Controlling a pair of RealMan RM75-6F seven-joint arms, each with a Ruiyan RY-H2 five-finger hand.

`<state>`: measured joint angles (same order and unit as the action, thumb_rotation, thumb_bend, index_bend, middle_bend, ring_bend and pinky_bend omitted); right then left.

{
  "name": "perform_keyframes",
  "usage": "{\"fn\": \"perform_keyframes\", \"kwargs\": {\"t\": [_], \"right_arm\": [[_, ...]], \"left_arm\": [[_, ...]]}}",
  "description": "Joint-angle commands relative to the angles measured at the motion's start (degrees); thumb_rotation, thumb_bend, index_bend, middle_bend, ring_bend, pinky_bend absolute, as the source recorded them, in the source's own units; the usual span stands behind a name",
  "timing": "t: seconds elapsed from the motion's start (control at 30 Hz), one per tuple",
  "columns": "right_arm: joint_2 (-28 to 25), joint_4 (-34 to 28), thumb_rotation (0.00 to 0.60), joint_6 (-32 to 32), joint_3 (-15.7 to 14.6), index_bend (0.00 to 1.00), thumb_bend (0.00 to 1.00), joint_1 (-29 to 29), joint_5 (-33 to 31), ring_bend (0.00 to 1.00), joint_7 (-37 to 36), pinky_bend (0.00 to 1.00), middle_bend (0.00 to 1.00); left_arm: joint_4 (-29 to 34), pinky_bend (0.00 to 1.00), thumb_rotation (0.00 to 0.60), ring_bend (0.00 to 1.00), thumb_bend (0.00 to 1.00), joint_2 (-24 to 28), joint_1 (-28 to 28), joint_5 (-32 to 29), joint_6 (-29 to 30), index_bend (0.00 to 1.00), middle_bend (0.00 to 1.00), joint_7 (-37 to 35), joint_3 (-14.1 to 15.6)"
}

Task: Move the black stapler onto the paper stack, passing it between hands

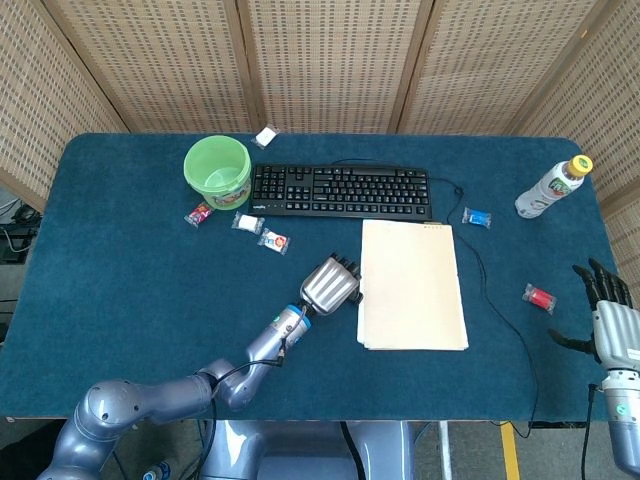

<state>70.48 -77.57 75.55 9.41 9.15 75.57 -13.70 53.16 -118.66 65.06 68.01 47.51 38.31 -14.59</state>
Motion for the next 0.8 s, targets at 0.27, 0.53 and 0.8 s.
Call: {"fn": "perform_keyframes", "kwargs": {"t": [0.27, 0.53, 0.8], "right_arm": [[-0.2, -0.5, 0.6, 0.4, 0.0, 0.13, 0.11, -0.1, 0.5, 0.0, 0.0, 0.0, 0.0], [-0.2, -1.0, 0.6, 0.8, -0.2, 0.13, 0.11, -0.1, 1.0, 0.0, 0.2, 0.0, 0.0], [-0.3, -1.7, 0.6, 1.1, -0.5, 0.13, 0.11, -0.2, 1.5, 0.0, 1.0, 0.0, 0.0]], "left_arm": [[3.3, 0.0, 0.6, 0.0, 0.3, 1.9, -0.8, -1.3, -0.6, 0.1, 0.0, 0.8, 0.2], [8.0, 0.0, 0.6, 0.0, 0.3, 4.6, -2.8, -1.3, 2.7, 0.05, 0.0, 0.1, -0.1], [19.5, 0.0, 0.6, 0.0, 0.27, 15.0, -10.5, -1.8, 9.7, 0.0, 0.0, -2.3, 1.1]]}}
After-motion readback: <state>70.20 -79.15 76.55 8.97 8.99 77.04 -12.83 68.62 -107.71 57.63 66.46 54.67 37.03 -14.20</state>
